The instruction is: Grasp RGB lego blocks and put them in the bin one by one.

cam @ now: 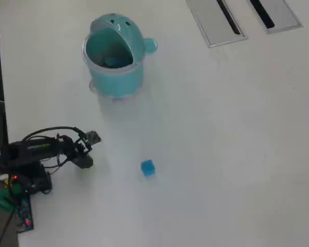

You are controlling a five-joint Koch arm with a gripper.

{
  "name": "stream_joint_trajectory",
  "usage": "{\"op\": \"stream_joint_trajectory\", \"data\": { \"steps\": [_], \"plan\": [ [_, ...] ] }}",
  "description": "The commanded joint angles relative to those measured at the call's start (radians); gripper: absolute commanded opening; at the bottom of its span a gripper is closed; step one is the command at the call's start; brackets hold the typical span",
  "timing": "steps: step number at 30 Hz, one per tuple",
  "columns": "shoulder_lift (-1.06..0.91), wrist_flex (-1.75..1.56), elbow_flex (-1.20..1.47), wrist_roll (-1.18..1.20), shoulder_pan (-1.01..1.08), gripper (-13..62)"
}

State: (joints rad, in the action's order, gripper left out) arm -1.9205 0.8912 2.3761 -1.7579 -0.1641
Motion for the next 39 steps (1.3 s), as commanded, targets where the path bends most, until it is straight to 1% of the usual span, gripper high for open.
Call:
{"op": "stream_joint_trajectory", "data": {
  "steps": [1,6,12,25,33,39],
  "plan": [
    [-0.034,-0.025,-0.032,0.011,-0.006,17.8],
    [-0.081,-0.058,-0.005,0.031,-0.025,13.3],
    [-0.121,-0.081,0.011,0.083,-0.077,13.3],
    [-0.298,-0.106,-0.008,0.186,-0.172,13.3],
    [-0.322,-0.126,-0.092,0.221,-0.238,13.3],
    [-0.284,-0.15,-0.249,0.245,-0.265,13.3]
  ]
}}
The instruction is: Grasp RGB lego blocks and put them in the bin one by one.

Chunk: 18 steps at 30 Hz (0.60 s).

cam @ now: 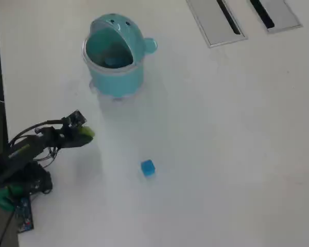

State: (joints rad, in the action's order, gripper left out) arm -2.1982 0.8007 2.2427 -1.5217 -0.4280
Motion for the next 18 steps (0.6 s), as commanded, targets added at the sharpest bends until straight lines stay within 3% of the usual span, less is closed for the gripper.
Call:
{"op": "stream_joint_trajectory", "data": {
  "steps": [1,18],
  "plan": [
    [0.005,-0.06,-0.14,0.012,-0.006,13.3],
    [0.14,-0.11,-0.446,0.094,-0.109,13.3]
  ]
}}
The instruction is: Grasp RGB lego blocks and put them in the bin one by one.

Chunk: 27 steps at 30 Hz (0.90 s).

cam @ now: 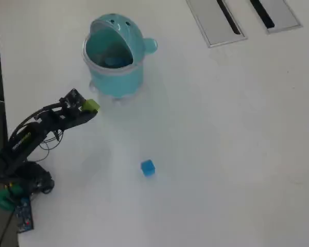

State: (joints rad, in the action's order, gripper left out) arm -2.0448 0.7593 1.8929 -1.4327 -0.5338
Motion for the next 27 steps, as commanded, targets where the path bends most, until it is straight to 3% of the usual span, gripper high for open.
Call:
{"op": "stream_joint_trajectory", "data": {
  "steps": [1,19,27],
  "plan": [
    [-0.005,-0.077,-0.109,0.006,-0.009,13.3],
    [0.221,-0.319,-0.388,0.037,-0.13,13.3],
    [0.399,-0.316,-0.641,0.029,-0.17,13.3]
  ]
}}
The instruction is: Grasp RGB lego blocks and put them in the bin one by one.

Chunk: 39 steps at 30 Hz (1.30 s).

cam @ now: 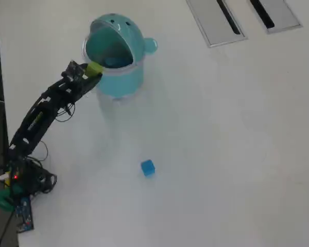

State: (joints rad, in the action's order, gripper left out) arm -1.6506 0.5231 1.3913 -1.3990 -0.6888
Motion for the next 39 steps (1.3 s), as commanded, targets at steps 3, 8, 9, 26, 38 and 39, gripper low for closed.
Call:
{"op": "stream_joint_trajectory", "data": {
  "steps": [3,8,9,26,38,39],
  "plan": [
    [0.078,-0.08,-0.218,-0.006,-0.028,13.3],
    [0.14,-0.084,-0.276,-0.006,-0.044,13.3],
    [0.189,-0.084,-0.331,-0.008,-0.055,13.3],
    [0.555,-0.074,-0.75,-0.008,-0.08,23.7],
    [0.479,0.077,-0.744,-0.127,-0.064,35.8],
    [0.456,0.107,-0.739,-0.149,-0.067,35.9]
  ]
}}
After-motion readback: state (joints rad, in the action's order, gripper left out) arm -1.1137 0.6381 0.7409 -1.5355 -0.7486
